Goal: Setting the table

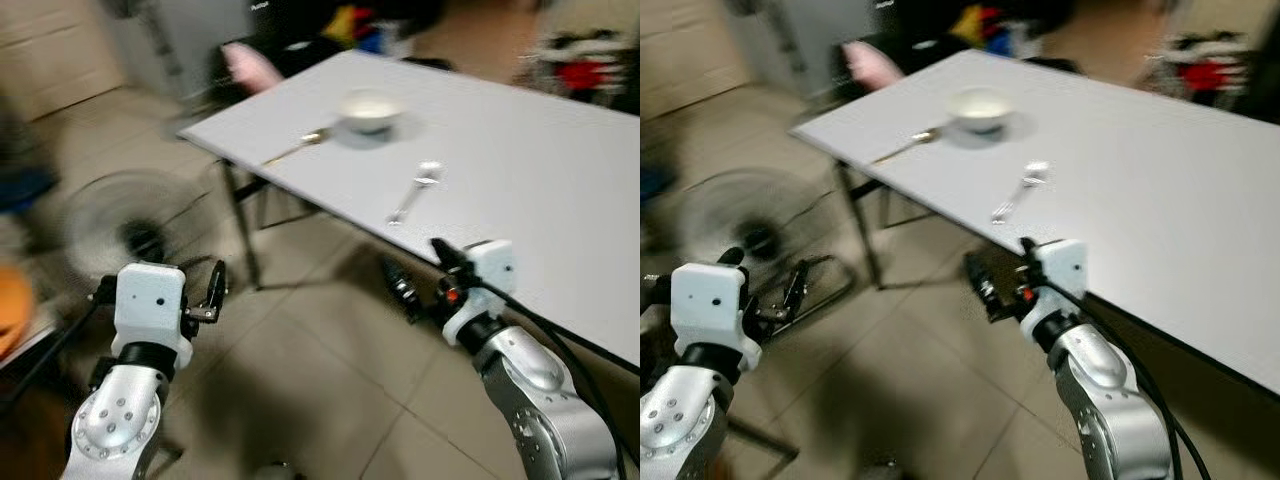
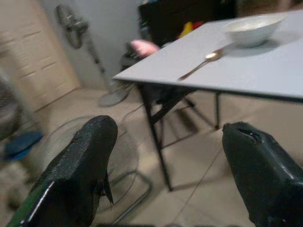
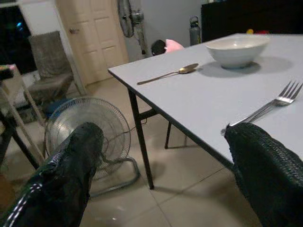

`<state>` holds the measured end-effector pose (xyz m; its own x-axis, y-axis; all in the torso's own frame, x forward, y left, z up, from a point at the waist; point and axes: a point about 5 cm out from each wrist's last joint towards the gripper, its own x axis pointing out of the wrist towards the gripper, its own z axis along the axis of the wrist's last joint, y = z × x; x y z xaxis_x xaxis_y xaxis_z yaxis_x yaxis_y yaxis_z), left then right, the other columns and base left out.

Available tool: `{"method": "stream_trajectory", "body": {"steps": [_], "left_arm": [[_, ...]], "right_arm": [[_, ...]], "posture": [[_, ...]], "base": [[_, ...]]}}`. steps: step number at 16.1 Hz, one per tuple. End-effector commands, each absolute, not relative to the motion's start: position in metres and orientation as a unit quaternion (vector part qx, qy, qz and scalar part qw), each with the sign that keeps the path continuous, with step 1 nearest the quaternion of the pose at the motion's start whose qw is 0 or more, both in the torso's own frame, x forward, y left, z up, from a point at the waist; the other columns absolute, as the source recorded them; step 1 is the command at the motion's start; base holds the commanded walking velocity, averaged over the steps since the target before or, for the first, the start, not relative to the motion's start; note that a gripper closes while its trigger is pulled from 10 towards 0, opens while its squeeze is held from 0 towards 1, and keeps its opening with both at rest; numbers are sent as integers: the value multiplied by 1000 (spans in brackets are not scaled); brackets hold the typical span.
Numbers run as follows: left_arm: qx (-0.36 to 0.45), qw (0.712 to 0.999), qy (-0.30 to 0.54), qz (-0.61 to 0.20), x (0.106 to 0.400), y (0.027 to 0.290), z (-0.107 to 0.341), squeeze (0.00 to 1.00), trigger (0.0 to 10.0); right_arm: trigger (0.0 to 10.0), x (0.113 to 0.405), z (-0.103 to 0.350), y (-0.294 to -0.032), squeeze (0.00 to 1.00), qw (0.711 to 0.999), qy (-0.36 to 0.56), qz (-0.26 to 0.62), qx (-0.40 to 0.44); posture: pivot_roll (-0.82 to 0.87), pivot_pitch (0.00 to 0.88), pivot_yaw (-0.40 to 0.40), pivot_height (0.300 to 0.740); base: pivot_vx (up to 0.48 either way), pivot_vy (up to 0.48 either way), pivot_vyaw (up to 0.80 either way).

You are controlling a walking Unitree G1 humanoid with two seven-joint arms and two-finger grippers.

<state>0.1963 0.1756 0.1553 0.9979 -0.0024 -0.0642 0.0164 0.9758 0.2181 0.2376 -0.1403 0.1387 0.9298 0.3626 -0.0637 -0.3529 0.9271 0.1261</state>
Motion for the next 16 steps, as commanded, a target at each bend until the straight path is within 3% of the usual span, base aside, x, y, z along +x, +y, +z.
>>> {"method": "stream_trajectory", "body": {"steps": [1,2,16], "left_arm": [[113,993,33,-7,199,178,155,0,10000],[113,993,34,-7,200,179,155,0,10000],[121,992,33,32,194,189,158,0,10000]], "right_arm": [[10000,237,140,-147,569,985,42,157,59],[10000,236,140,-149,0,986,46,153,51],[10000,248,139,-126,0,971,59,226,42]], "posture": [[-84,0,126,740],[-89,0,130,740],[-32,0,69,740]], "base": [[0,412,0],[0,454,0],[0,456,0]]}}
